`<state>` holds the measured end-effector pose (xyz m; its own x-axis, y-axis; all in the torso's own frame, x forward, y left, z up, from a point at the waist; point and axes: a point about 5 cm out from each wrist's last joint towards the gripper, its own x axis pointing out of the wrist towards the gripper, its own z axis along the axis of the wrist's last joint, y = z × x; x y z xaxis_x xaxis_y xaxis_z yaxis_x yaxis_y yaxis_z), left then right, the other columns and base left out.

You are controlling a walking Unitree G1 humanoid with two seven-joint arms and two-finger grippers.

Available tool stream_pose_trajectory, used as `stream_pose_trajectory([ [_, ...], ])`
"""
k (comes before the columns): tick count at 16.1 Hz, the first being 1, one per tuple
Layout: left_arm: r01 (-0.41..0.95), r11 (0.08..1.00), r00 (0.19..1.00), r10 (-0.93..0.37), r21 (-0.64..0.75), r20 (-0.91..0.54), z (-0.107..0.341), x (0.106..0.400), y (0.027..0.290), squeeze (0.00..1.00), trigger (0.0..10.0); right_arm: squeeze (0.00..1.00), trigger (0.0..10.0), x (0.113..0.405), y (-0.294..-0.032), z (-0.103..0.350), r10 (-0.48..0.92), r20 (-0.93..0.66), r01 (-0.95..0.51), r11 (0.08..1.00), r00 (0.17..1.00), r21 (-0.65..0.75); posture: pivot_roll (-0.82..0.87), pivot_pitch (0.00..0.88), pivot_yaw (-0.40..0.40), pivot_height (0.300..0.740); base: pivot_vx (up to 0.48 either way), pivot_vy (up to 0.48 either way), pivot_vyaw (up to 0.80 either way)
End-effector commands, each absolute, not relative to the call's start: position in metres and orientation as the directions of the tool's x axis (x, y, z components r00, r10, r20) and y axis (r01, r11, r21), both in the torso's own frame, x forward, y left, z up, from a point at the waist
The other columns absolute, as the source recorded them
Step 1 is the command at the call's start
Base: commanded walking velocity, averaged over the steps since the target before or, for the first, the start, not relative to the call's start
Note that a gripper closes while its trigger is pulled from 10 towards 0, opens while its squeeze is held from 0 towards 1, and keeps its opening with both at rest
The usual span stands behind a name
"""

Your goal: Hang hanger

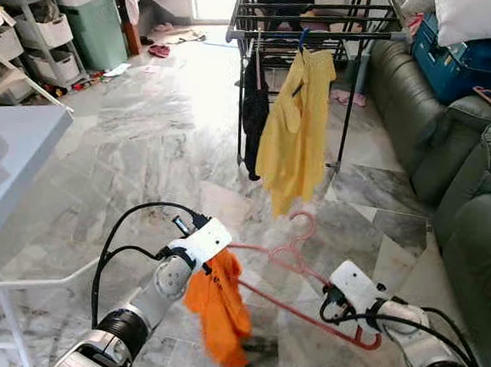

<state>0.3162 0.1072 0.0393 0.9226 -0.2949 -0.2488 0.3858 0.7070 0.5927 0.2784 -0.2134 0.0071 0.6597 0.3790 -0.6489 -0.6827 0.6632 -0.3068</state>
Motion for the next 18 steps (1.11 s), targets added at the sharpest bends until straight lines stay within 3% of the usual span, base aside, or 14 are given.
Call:
stream_pose_trajectory([
  [1,0.391,0.695,0.919,-0.324,0.603,-0.224,0.047,0.32,0.106,0.0,10.0,0.0,10.0,0.279,-0.207,0.007,0.409,-0.655,-0.721,0.618,0.636,-0.314,-0.1,0.0,0.095,0.74,0.0,0.0,0.0],
  [4,0.41,0.685,0.91,-0.355,0.603,-0.216,0.047,0.319,0.105,0.0,10.0,0.0,10.0,0.278,-0.208,0.006,0.394,-0.681,-0.756,0.536,0.618,-0.376,-0.1,0.0,0.095,0.74,0.0,0.0,0.0],
  [7,0.449,0.671,0.89,-0.398,0.591,-0.224,0.047,0.316,0.104,0.0,10.0,0.0,10.0,0.287,-0.217,0.017,0.331,-0.686,-0.757,0.376,0.648,-0.534,-0.1,0.0,0.095,0.74,0.0,0.0,0.0],
  [9,0.475,0.667,0.874,-0.432,0.574,-0.221,0.047,0.314,0.101,0.0,10.0,0.0,10.0,0.289,-0.219,0.019,0.32,-0.682,-0.75,0.366,0.658,-0.552,-0.1,0.0,0.097,0.74,0.0,0.0,0.0],
  [11,0.487,0.659,0.865,-0.452,0.573,-0.215,0.049,0.313,0.098,0.0,10.0,0.0,10.0,0.29,-0.222,0.018,0.297,-0.684,-0.738,0.394,0.667,-0.548,-0.1,0.0,0.094,0.74,0.0,0.0,0.0],
  [18,0.474,0.665,0.873,-0.438,0.576,-0.213,0.047,0.308,0.109,0.0,10.0,0.0,10.0,0.287,-0.241,0.01,0.191,-0.708,-0.599,0.701,0.68,-0.386,-0.09,0.0,0.094,0.74,0.0,0.0,0.0],
])
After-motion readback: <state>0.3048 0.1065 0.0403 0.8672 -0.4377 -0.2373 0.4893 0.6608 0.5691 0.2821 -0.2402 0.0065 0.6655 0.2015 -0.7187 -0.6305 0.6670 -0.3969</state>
